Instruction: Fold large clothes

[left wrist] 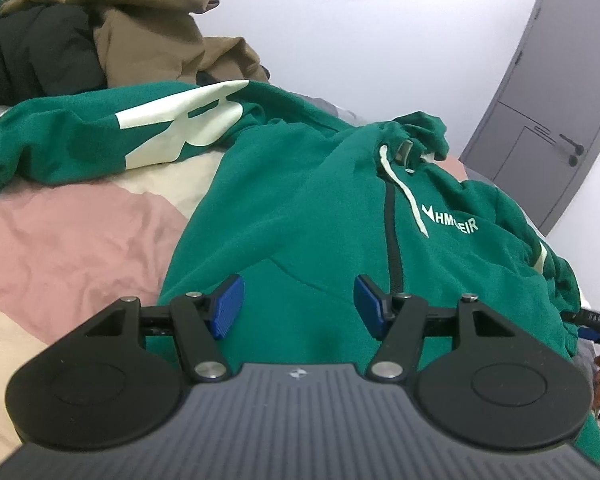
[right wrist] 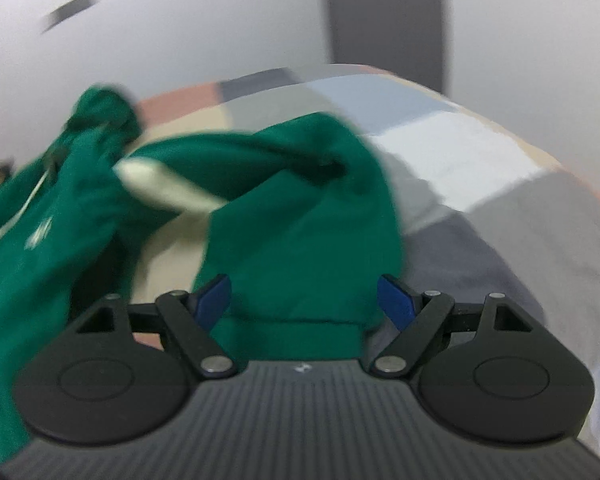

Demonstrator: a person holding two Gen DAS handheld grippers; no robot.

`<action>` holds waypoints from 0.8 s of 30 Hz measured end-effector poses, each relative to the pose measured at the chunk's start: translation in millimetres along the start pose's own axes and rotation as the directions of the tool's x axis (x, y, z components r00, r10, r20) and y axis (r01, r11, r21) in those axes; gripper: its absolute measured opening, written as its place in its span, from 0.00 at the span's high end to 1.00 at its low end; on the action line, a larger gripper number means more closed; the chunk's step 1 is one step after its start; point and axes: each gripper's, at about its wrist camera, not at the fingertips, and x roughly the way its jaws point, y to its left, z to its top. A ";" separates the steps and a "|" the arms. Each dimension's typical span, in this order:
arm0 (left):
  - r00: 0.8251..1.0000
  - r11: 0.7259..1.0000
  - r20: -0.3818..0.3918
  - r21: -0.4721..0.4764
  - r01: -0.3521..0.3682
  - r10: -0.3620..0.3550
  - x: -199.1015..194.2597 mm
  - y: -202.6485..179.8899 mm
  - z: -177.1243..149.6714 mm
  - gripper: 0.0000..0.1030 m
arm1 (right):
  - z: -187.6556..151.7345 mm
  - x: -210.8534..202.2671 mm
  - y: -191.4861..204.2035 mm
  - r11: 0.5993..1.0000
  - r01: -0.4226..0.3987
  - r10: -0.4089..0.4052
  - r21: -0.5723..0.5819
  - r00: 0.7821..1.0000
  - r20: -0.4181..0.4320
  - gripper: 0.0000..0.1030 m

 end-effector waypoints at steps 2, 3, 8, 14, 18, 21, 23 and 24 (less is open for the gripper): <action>1.000 1.000 0.001 -0.002 -0.002 0.002 4.0 -0.4 1.3 0.35 | -4.7 2.4 8.5 0.998 -0.035 0.035 -0.054 0.999 -0.008 0.18; 1.000 1.000 0.001 -0.002 -0.002 0.002 6.0 -0.8 1.8 0.35 | -5.9 2.8 13.0 0.996 -0.038 0.038 -0.076 0.999 -0.010 0.18; 1.000 1.000 -0.014 0.013 0.000 0.000 18.2 -4.6 1.6 0.36 | -10.6 7.2 31.1 0.980 -0.102 0.095 -0.172 0.994 -0.048 0.14; 1.000 1.000 -0.016 0.020 0.011 -0.010 23.2 -6.0 0.4 0.36 | -29.0 21.3 61.3 0.892 -0.017 -0.014 -0.452 0.998 -0.067 0.12; 1.000 1.000 -0.015 0.005 0.015 -0.015 22.9 -4.0 1.4 0.36 | -17.5 19.8 57.0 0.892 0.044 -0.075 -0.450 0.996 -0.053 0.44; 1.000 1.000 -0.009 -0.010 0.025 -0.025 21.3 -2.6 3.3 0.36 | -13.5 14.3 56.4 0.853 0.132 -0.161 -0.505 0.987 -0.015 0.67; 1.000 1.000 -0.005 -0.010 0.028 -0.028 20.6 -2.6 3.7 0.36 | -3.8 2.7 45.9 0.844 0.202 -0.213 -0.497 0.976 0.034 0.69; 1.000 1.000 -0.003 -0.009 0.030 -0.030 20.4 -2.6 3.9 0.36 | 1.2 -4.6 40.0 0.843 0.231 -0.232 -0.486 0.971 0.059 0.70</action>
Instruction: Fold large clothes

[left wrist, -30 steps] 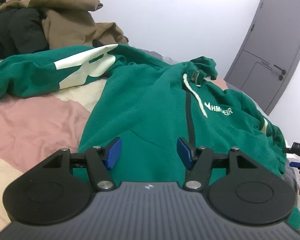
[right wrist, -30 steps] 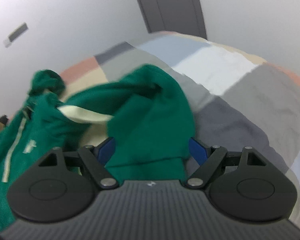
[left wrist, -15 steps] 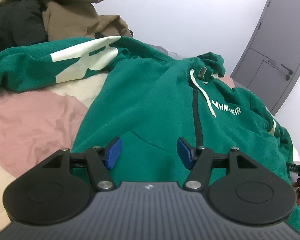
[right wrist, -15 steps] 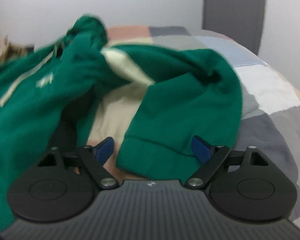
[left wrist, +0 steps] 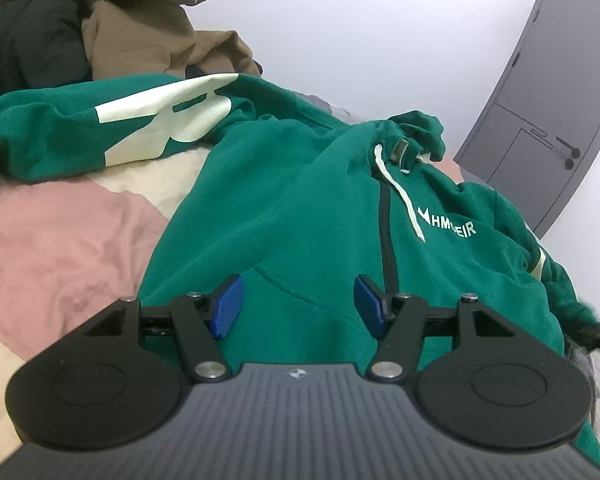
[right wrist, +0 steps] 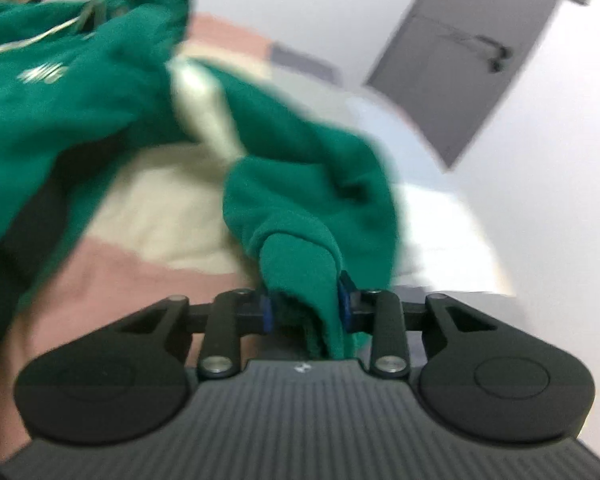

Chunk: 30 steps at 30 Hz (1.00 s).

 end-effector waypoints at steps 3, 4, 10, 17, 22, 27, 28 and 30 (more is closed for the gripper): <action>1.000 1.000 0.002 -0.012 0.003 -0.003 0.1 0.9 1.0 0.36 | 11.2 -26.4 -44.3 0.995 0.074 -0.079 0.064 0.994 0.073 0.71; 1.000 1.000 0.001 -0.015 0.006 -0.006 0.3 1.2 1.4 0.36 | 17.4 -36.9 -61.5 0.992 0.095 -0.104 0.089 0.990 0.099 0.71; 1.000 1.000 0.005 -0.009 0.004 -0.004 -1.3 -0.1 1.8 0.36 | 64.4 -93.6 -158.1 0.961 0.095 -0.149 0.258 0.969 0.197 0.71; 1.000 1.000 0.012 -0.002 0.006 -0.006 -7.0 0.6 1.0 0.36 | 79.7 -119.1 -253.2 0.778 -0.096 -0.020 0.620 0.984 0.178 0.72; 1.000 1.000 0.018 0.016 0.003 -0.003 -12.7 0.1 -1.4 0.36 | 36.3 -70.6 -298.4 0.573 -0.065 0.052 0.817 0.998 0.043 0.71; 1.000 1.000 0.017 0.011 -0.010 0.010 -12.3 0.4 -1.6 0.36 | -11.9 -17.3 -319.4 0.427 -0.004 0.075 0.904 0.997 -0.031 0.72; 1.000 1.000 0.017 0.013 -0.012 0.012 -11.5 -0.3 -1.6 0.36 | -16.2 -7.4 -321.3 0.425 0.006 0.075 0.905 0.996 -0.042 0.72; 1.000 1.000 0.016 0.024 -0.013 0.013 -9.6 -2.7 -2.2 0.36 | -20.3 9.9 -325.9 0.428 0.015 0.068 0.904 0.997 -0.049 0.72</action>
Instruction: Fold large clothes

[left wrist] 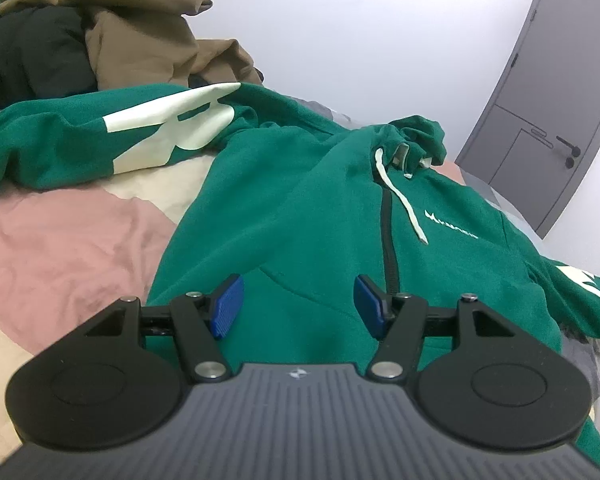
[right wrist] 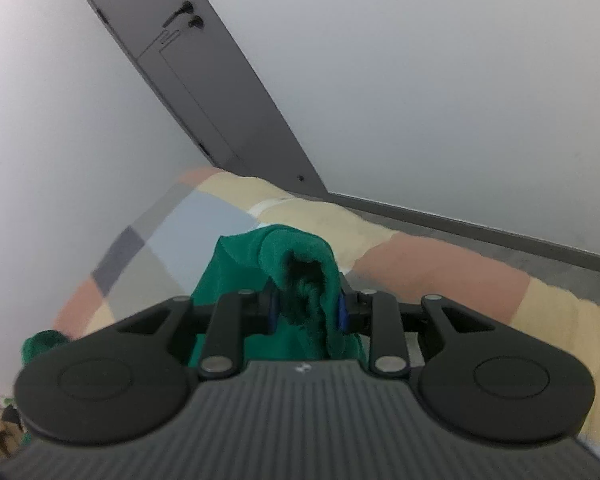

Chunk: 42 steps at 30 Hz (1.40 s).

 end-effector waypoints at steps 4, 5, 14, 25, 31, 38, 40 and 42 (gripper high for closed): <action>1.000 0.999 -0.002 0.040 0.008 -0.008 3.2 -10.5 -1.1 0.36 | 4.9 34.2 -5.7 1.000 0.023 -0.023 -0.011 1.000 0.022 0.72; 1.000 0.999 -0.004 0.044 0.011 -0.011 4.5 -13.4 -0.8 0.35 | 6.3 43.7 -7.8 1.000 0.026 -0.026 -0.013 0.999 0.022 0.72; 0.999 0.998 -0.036 0.056 0.019 -0.017 21.3 -31.2 -2.3 0.36 | 3.4 113.0 -34.6 0.995 0.070 -0.067 -0.070 0.997 0.033 0.72; 0.999 0.997 -0.050 0.077 -0.008 0.011 20.8 -38.1 -2.2 0.36 | -7.8 98.5 -30.7 0.995 0.062 -0.059 -0.081 0.997 0.042 0.47; 0.999 0.997 -0.038 0.074 0.006 -0.003 0.5 -38.2 -2.7 0.35 | -17.8 38.9 -8.7 0.992 0.037 -0.035 -0.123 0.999 0.023 0.37; 0.999 0.995 -0.027 0.087 0.045 -0.043 -24.6 -42.0 -6.5 0.35 | -60.6 -49.5 57.9 0.956 -0.067 0.059 -0.285 0.998 -0.036 0.37; 0.998 0.995 -0.030 0.084 0.053 -0.050 -29.7 -40.9 -7.3 0.35 | -84.7 -78.7 81.7 0.937 -0.127 0.106 -0.325 0.991 -0.081 0.37; 0.998 0.994 -0.034 0.085 0.064 -0.061 -34.5 -40.3 -8.6 0.35 | -109.1 -101.3 100.4 0.919 -0.184 0.146 -0.349 0.980 -0.133 0.37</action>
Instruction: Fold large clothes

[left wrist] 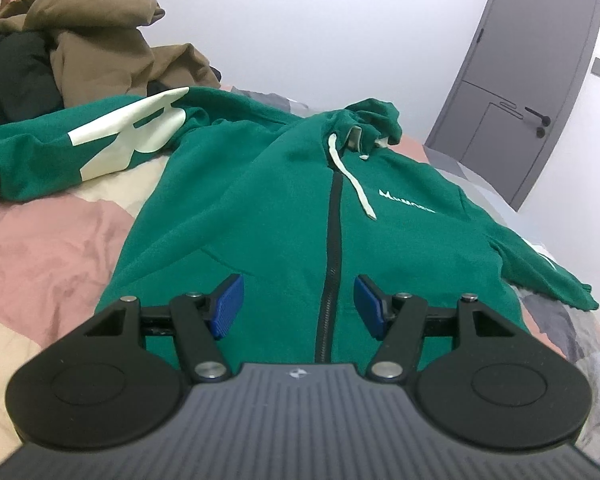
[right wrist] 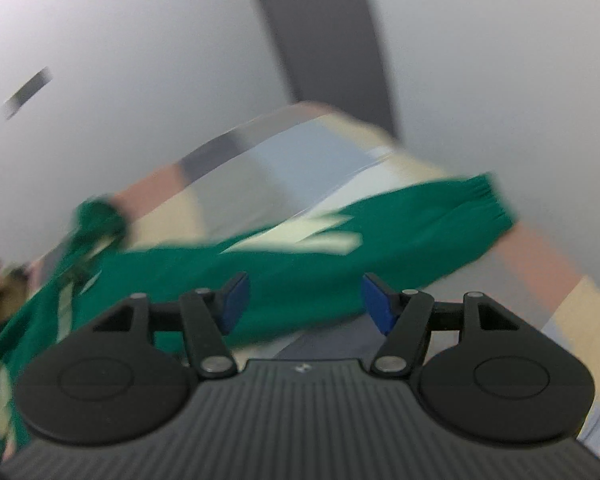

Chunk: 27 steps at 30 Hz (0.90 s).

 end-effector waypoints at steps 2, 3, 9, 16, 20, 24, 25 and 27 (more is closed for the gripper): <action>1.000 1.000 0.005 0.006 0.008 -0.008 -4.1 0.6 -1.3 0.35 | -23.5 -16.8 32.6 0.997 -0.065 0.063 -0.032 0.997 -0.049 0.38; 1.000 1.000 0.008 0.006 0.010 -0.010 -6.0 1.0 -1.9 0.35 | -33.0 -22.7 44.6 0.995 -0.087 0.084 -0.046 0.994 -0.070 0.38; 0.999 0.999 0.023 -0.018 0.030 -0.030 -13.7 7.2 0.4 0.35 | -91.6 -51.2 117.9 0.975 -0.216 0.201 -0.058 0.960 -0.195 0.38; 0.999 0.998 0.030 -0.043 0.037 -0.035 -16.9 14.8 3.3 0.35 | -135.7 -94.9 171.6 0.953 -0.300 0.286 -0.037 0.935 -0.209 0.38; 0.999 0.998 0.021 -0.049 0.038 -0.037 -19.8 20.3 1.5 0.35 | -162.7 -88.8 178.3 0.960 -0.271 0.250 -0.068 0.941 -0.231 0.35; 0.999 0.998 0.019 -0.052 0.046 -0.045 -22.1 23.3 1.0 0.35 | -191.5 -69.8 164.5 0.974 -0.195 0.158 -0.117 0.949 -0.271 0.24; 0.999 0.998 0.020 -0.052 0.045 -0.044 -21.8 23.2 1.5 0.35 | -196.5 -64.9 158.6 0.979 -0.165 0.128 -0.117 0.953 -0.276 0.22; 0.999 0.997 0.021 -0.055 0.048 -0.047 -20.8 23.2 2.5 0.35 | -206.3 -56.8 147.8 0.984 -0.122 0.083 -0.129 0.959 -0.271 0.21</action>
